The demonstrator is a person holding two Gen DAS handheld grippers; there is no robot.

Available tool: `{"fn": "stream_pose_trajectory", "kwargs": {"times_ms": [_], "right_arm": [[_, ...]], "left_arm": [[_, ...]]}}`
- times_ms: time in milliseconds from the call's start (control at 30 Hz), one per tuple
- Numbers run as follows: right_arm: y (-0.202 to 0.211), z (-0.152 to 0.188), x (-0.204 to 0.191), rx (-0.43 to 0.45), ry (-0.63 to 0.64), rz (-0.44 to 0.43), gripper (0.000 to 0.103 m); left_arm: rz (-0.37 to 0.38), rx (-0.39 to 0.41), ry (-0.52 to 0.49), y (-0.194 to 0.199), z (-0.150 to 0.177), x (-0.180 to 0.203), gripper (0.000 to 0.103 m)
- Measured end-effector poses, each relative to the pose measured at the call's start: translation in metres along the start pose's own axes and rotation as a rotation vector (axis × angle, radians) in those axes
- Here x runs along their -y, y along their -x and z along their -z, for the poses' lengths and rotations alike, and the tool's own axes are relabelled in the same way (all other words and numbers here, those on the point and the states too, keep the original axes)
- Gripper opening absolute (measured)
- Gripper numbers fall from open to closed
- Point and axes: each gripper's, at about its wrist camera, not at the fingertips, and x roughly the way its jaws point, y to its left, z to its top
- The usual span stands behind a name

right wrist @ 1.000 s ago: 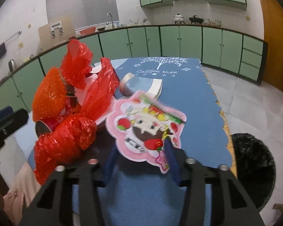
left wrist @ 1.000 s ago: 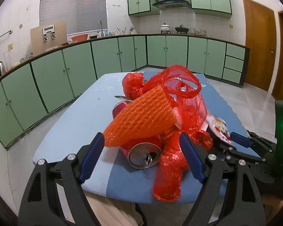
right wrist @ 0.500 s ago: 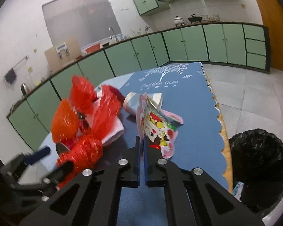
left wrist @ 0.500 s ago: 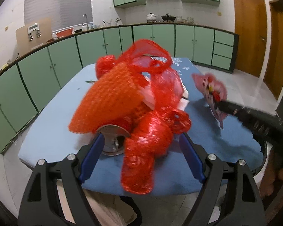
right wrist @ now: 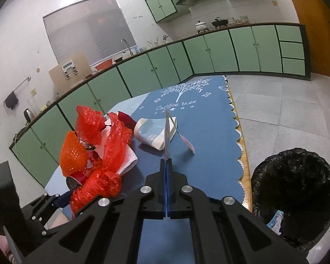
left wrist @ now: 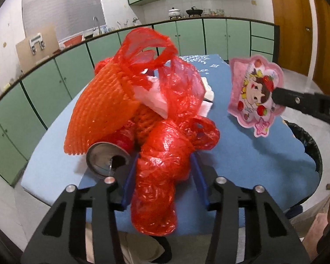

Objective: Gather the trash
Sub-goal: 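Carry the red bag and pink wrapper over the bin and release both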

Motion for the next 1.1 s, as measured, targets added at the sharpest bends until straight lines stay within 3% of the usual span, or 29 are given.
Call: {"fn": "stream_pose_trajectory", "kwargs": {"times_ms": [233, 333, 433, 533, 633, 667, 833, 1100], "right_arm": [[0.006, -0.005, 0.009, 0.003, -0.005, 0.018, 0.001], [0.005, -0.005, 0.016, -0.012, -0.013, 0.043, 0.001], [0.003, -0.003, 0.022, -0.025, -0.021, 0.059, 0.001], [0.002, -0.004, 0.026, -0.032, -0.032, 0.063, 0.001], [0.003, -0.005, 0.027, -0.031, -0.031, 0.062, 0.001], [0.004, -0.005, 0.027, -0.029, -0.031, 0.062, 0.001], [0.011, -0.009, 0.031, -0.009, -0.041, 0.061, 0.001], [0.045, -0.027, 0.05, 0.056, -0.043, 0.09, 0.0]], "left_arm": [[0.013, 0.037, -0.045, 0.011, 0.002, 0.023, 0.036], [0.024, 0.029, -0.036, 0.007, 0.001, 0.02, 0.047], [0.027, 0.034, -0.024, 0.003, -0.002, 0.018, 0.069], [0.037, 0.038, -0.037, -0.002, -0.005, 0.022, 0.072], [0.061, 0.002, -0.042, -0.013, -0.01, 0.029, 0.047], [0.065, -0.004, -0.038, -0.015, -0.01, 0.03, 0.044], [0.067, 0.033, -0.03, -0.007, -0.012, 0.03, 0.036], [0.139, 0.094, 0.004, 0.019, -0.027, 0.038, 0.034]]}}
